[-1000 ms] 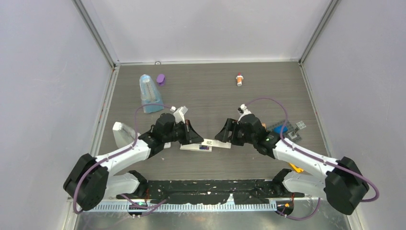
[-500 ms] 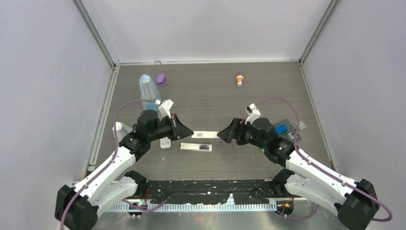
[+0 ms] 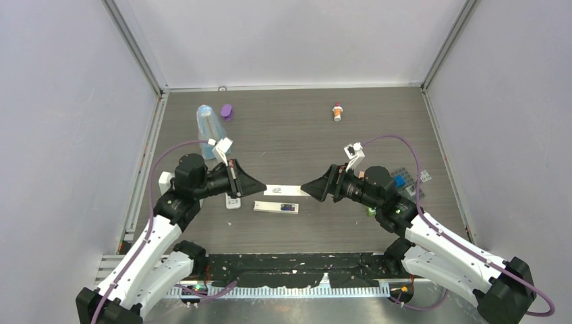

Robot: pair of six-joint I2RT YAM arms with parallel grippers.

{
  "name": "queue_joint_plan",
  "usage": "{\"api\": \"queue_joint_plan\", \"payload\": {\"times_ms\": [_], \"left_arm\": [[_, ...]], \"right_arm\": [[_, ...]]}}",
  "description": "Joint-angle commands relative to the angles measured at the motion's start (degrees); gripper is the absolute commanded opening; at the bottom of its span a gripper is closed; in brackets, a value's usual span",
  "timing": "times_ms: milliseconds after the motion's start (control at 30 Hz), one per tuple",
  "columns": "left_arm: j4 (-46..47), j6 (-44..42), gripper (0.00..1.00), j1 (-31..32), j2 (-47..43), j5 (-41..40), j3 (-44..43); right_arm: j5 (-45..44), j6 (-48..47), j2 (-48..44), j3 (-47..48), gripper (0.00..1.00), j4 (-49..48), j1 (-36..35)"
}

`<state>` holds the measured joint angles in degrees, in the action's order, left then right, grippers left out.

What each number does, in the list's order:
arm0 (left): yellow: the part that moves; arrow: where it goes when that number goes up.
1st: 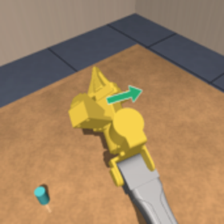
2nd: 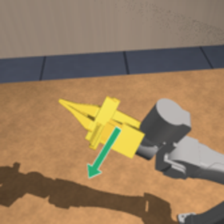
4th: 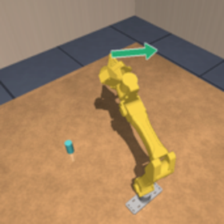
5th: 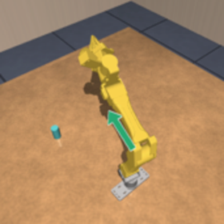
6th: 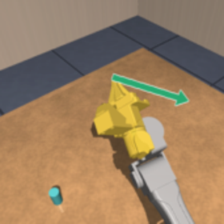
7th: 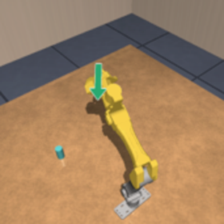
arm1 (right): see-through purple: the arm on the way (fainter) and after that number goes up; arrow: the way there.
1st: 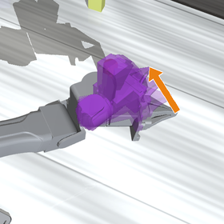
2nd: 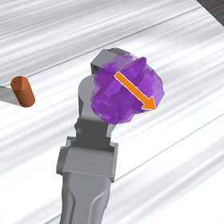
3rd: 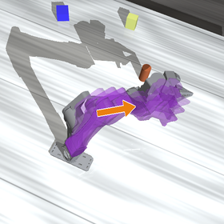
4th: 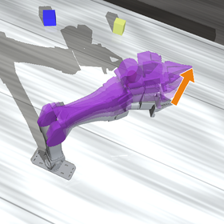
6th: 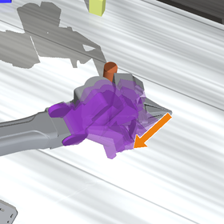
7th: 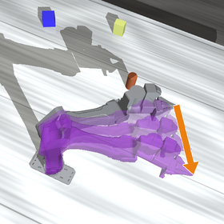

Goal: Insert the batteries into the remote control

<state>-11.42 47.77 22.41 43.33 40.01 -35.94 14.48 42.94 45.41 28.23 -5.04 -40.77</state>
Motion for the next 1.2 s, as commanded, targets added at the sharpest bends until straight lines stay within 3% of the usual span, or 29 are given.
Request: {"api": "queue_joint_plan", "payload": {"times_ms": [0,333,600,933,1167], "left_arm": [[0.16,0.82,0.0,-0.77,-1.07,5.2,-3.19],[1.49,2.01,0.0,-2.94,-2.18,7.38,-3.87],[1.36,1.81,0.0,-4.67,-2.42,8.93,-3.28],[1.83,1.71,0.0,-6.59,-3.02,10.23,-2.34],[2.58,1.98,0.0,-7.09,-2.5,10.98,-1.73]], "right_arm": [[4.76,-1.42,0.23,0.57,0.84,-5.84,-0.28],[11.42,2.2,2.4,-1.21,0.68,-12.7,-0.27],[10.95,3.93,2.64,-2.72,0.51,-15.28,-0.26],[9.78,4.45,2.38,-3.78,0.49,-16.46,-0.11],[9.4,5.33,2.78,-4.02,0.29,-17.16,0.16]]}}
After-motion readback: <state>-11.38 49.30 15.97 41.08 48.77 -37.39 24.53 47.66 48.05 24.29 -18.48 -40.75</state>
